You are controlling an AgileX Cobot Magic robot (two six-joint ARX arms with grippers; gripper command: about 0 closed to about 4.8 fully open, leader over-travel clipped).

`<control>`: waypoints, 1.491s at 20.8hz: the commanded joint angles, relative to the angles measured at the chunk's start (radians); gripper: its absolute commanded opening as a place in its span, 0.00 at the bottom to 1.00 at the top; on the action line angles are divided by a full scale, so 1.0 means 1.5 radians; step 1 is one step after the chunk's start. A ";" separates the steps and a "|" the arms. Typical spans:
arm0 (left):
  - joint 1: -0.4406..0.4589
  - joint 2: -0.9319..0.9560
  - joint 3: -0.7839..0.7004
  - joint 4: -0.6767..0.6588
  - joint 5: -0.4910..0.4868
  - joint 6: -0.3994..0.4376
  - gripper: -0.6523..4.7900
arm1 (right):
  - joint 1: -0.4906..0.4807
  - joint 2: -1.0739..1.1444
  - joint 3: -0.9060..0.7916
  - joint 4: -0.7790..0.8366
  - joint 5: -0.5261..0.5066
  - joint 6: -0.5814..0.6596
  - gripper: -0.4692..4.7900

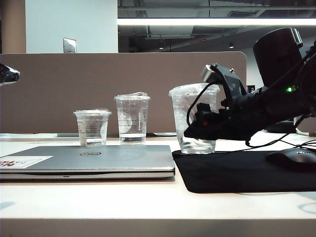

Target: Pick up the coffee cup on the right and place it on the right side of the laptop.

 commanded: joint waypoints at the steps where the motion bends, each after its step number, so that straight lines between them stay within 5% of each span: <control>1: -0.001 0.000 0.002 0.004 0.000 0.001 0.11 | 0.001 0.011 0.003 0.021 0.002 -0.005 0.65; 8: -0.001 0.000 0.002 0.004 0.000 0.001 0.11 | 0.002 0.069 0.003 0.053 0.003 -0.005 0.65; 13: -0.001 0.000 0.002 0.004 0.000 0.001 0.11 | 0.002 0.069 0.003 0.051 0.005 -0.005 0.87; 31: -0.001 0.000 0.002 0.004 0.000 0.001 0.11 | 0.001 -0.026 -0.079 0.051 0.048 0.006 1.00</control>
